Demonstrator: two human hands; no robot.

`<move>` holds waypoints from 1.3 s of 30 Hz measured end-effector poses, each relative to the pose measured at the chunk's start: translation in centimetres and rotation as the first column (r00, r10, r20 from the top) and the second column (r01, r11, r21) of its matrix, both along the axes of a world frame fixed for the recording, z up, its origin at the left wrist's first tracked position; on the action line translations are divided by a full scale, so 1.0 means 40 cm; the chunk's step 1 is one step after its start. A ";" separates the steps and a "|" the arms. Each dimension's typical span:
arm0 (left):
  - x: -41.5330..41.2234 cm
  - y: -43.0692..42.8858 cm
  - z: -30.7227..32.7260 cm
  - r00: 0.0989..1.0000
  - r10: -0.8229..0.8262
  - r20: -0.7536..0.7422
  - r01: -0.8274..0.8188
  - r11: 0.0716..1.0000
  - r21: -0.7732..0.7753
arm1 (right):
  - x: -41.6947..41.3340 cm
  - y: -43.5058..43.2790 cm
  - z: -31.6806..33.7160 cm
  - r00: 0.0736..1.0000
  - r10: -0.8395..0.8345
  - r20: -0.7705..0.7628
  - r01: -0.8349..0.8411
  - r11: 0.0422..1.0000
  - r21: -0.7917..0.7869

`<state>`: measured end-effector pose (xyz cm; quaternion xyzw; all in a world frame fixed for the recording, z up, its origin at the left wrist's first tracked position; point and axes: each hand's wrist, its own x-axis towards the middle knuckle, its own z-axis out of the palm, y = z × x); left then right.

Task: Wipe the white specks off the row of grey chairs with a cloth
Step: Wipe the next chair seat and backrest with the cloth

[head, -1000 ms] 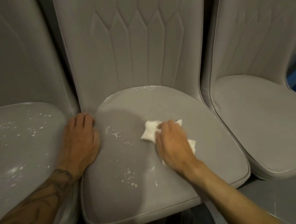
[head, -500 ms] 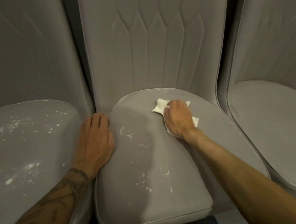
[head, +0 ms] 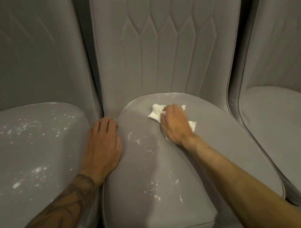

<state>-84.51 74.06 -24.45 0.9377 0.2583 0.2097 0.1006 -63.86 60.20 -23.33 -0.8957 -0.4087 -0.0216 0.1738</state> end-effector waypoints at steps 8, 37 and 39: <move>-0.021 -0.009 0.019 0.999 -0.017 -0.036 0.015 0.998 -0.068 | -0.012 0.005 -0.001 0.977 0.214 -0.002 -0.214 0.977 -0.011; -0.229 -0.063 -0.013 0.974 0.110 -0.196 -0.097 0.992 0.078 | -0.172 0.163 -0.021 0.899 0.438 -0.030 -0.437 0.899 0.028; -0.229 -0.057 -0.022 0.978 0.101 -0.181 -0.089 0.993 0.073 | -0.218 0.111 -0.033 0.846 0.533 -0.021 -0.530 0.844 0.077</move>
